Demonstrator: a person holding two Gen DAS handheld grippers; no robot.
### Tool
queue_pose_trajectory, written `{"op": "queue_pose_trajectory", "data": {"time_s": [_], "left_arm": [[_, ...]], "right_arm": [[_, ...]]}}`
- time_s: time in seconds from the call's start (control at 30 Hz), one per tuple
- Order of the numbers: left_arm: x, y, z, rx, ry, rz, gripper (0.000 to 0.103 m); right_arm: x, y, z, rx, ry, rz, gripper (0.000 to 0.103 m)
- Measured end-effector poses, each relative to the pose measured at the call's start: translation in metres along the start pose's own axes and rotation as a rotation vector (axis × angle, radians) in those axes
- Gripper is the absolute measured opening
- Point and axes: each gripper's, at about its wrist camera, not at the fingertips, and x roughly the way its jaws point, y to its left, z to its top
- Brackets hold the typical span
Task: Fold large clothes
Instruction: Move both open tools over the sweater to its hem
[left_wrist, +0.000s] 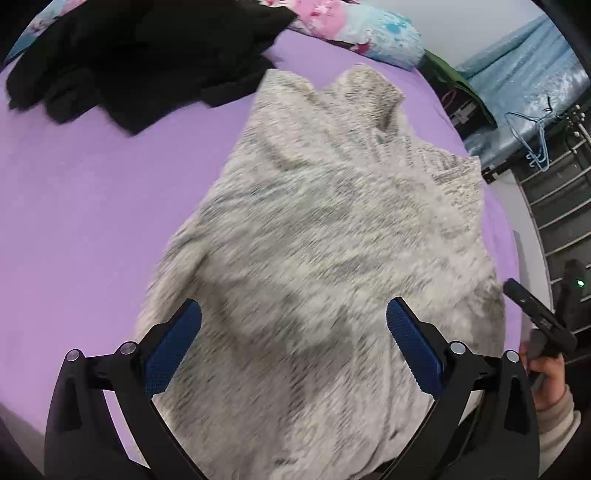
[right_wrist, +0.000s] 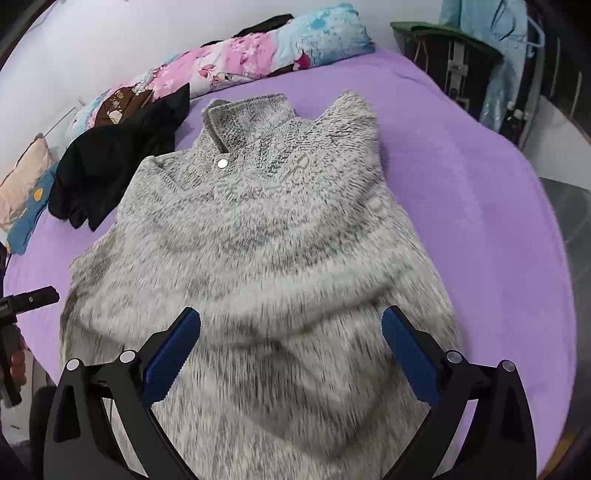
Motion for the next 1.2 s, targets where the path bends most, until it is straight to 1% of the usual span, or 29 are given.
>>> {"op": "queue_pose_trajectory", "data": {"time_s": [0.1,0.2,0.37,0.53,0.6,0.77,0.83,0.87,1.03,1.1,1.2], "left_arm": [[-0.011,0.015,-0.019,-0.024,0.001,0.009,0.097],[-0.021,0.026,-0.036,-0.027,0.001,0.026,0.097],[-0.034,0.048,-0.064,-0.062,0.001,0.047,0.097],[-0.036,0.068,-0.09,-0.089,0.013,0.05,0.097],[-0.036,0.075,-0.097,-0.095,0.021,0.045,0.097],[-0.034,0.09,-0.115,-0.101,0.051,0.057,0.097],[-0.031,0.093,-0.121,-0.107,0.09,0.062,0.097],[-0.031,0.093,-0.125,-0.106,0.099,0.052,0.097],[-0.032,0.091,-0.14,-0.059,0.111,0.048,0.097],[-0.03,0.092,-0.145,-0.063,0.124,0.03,0.097],[-0.024,0.091,-0.154,-0.054,0.168,0.0,0.097]], "right_arm": [[-0.015,-0.008,-0.015,0.036,-0.014,0.007,0.097],[-0.032,-0.016,-0.032,0.061,-0.031,0.009,0.097],[-0.053,-0.031,-0.064,0.087,-0.037,0.016,0.097],[-0.07,-0.052,-0.101,0.117,-0.02,-0.001,0.097],[-0.076,-0.06,-0.111,0.14,-0.02,-0.001,0.097],[-0.091,-0.078,-0.134,0.17,-0.019,0.0,0.097],[-0.092,-0.082,-0.14,0.17,-0.006,0.017,0.097],[-0.092,-0.084,-0.143,0.166,0.002,0.023,0.097],[-0.083,-0.091,-0.163,0.146,0.054,0.071,0.097],[-0.079,-0.092,-0.17,0.142,0.072,0.075,0.096],[-0.075,-0.09,-0.177,0.103,0.095,0.094,0.096]]}}
